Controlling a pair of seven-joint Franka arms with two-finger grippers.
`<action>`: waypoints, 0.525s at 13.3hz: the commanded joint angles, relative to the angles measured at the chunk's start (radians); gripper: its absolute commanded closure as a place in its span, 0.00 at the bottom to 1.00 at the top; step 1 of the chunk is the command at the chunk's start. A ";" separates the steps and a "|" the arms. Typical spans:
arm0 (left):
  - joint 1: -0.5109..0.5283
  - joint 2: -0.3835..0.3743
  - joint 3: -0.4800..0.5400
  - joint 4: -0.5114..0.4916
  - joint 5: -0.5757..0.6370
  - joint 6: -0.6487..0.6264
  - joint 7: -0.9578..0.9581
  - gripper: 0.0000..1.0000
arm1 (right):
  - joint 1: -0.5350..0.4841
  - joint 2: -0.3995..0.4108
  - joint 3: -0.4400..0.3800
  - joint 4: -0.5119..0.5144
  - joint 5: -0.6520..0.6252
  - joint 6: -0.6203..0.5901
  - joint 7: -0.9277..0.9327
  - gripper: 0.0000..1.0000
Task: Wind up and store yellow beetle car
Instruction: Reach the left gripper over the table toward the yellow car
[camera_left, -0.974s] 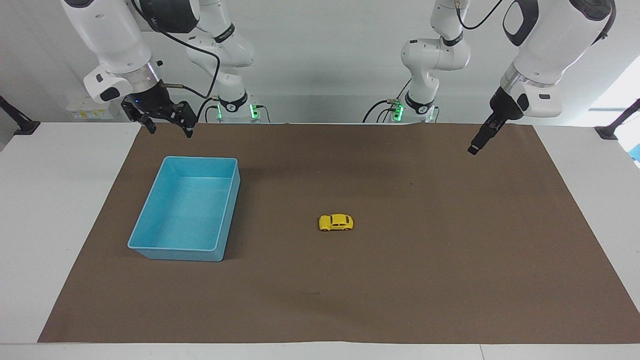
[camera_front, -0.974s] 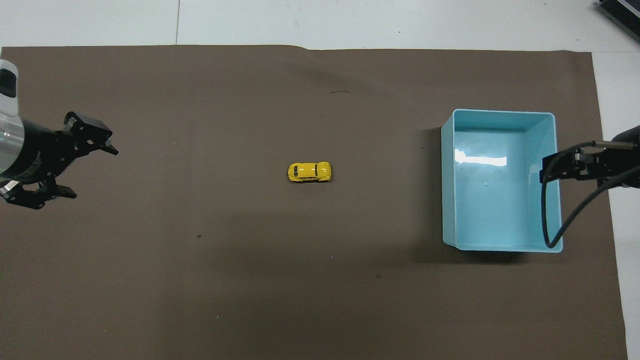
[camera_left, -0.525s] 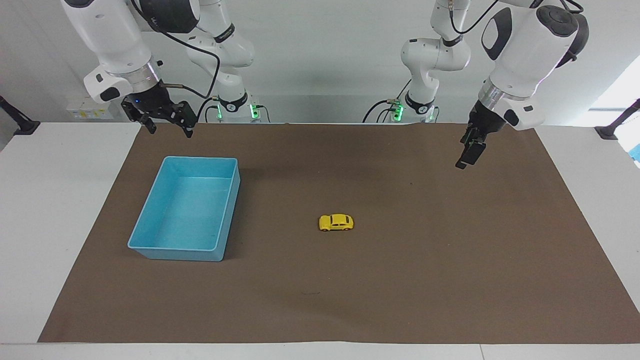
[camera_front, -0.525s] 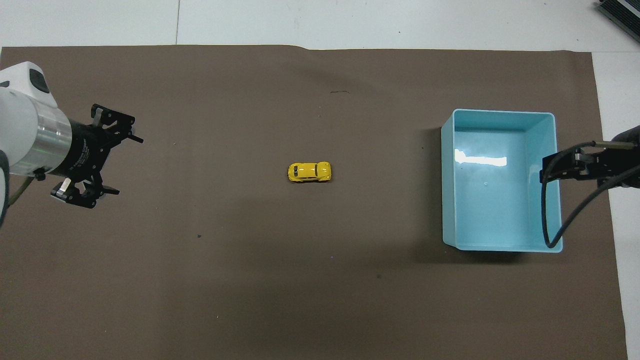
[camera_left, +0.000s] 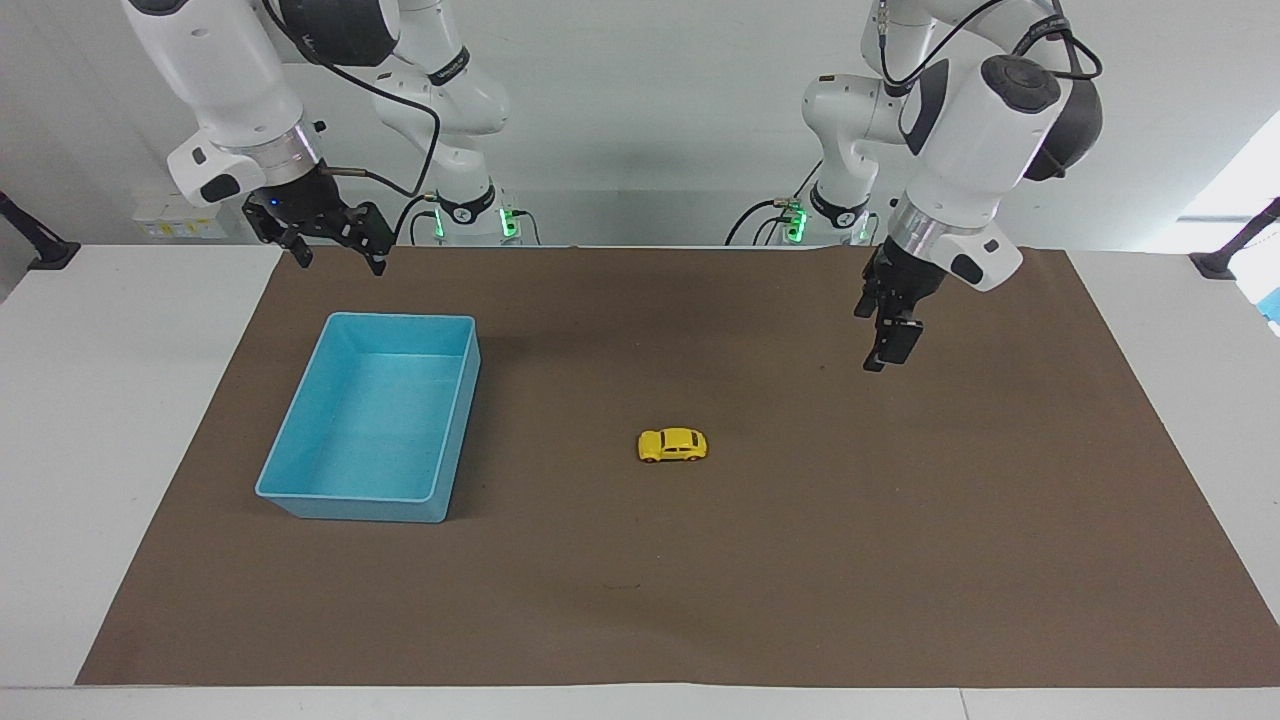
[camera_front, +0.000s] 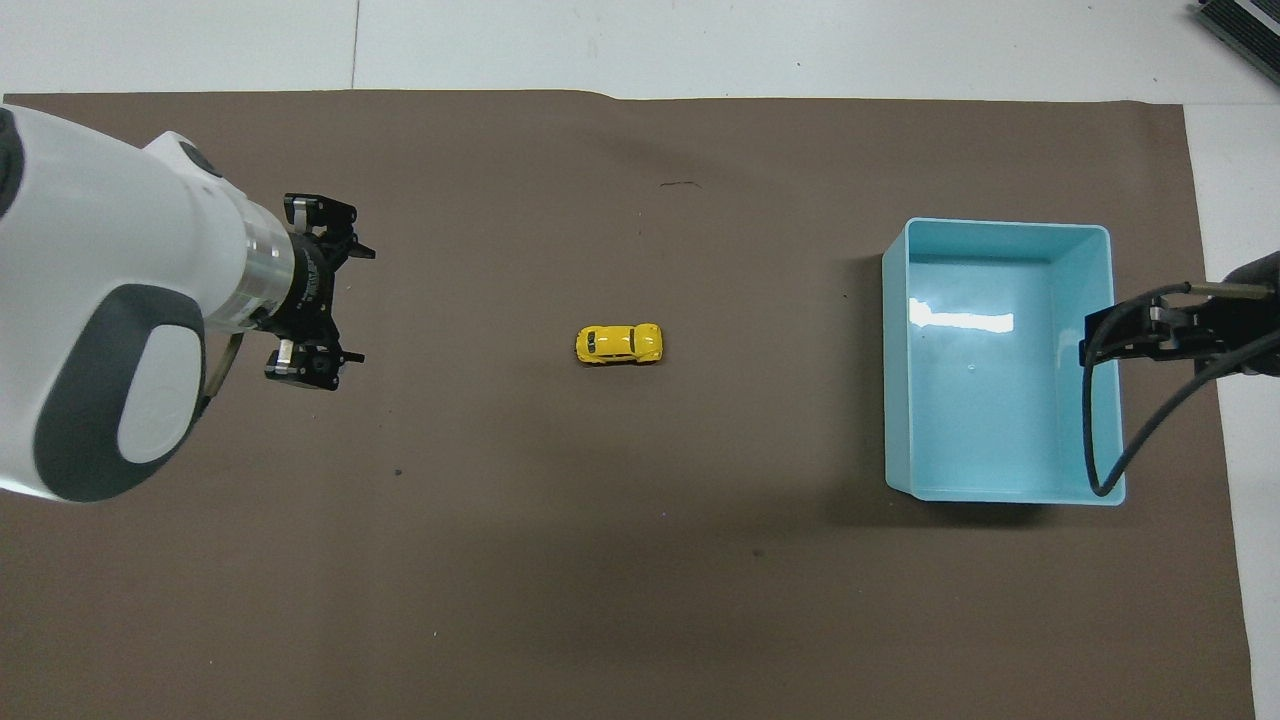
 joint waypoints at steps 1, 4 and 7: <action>-0.064 0.052 0.016 -0.015 -0.008 0.097 -0.163 0.00 | -0.014 0.006 0.006 0.011 0.018 -0.007 -0.026 0.00; -0.139 0.142 0.016 -0.001 -0.003 0.171 -0.303 0.00 | -0.014 0.006 0.006 0.011 0.018 -0.007 -0.026 0.00; -0.190 0.195 0.013 0.002 -0.008 0.257 -0.435 0.00 | -0.014 0.006 0.006 0.011 0.018 -0.007 -0.026 0.00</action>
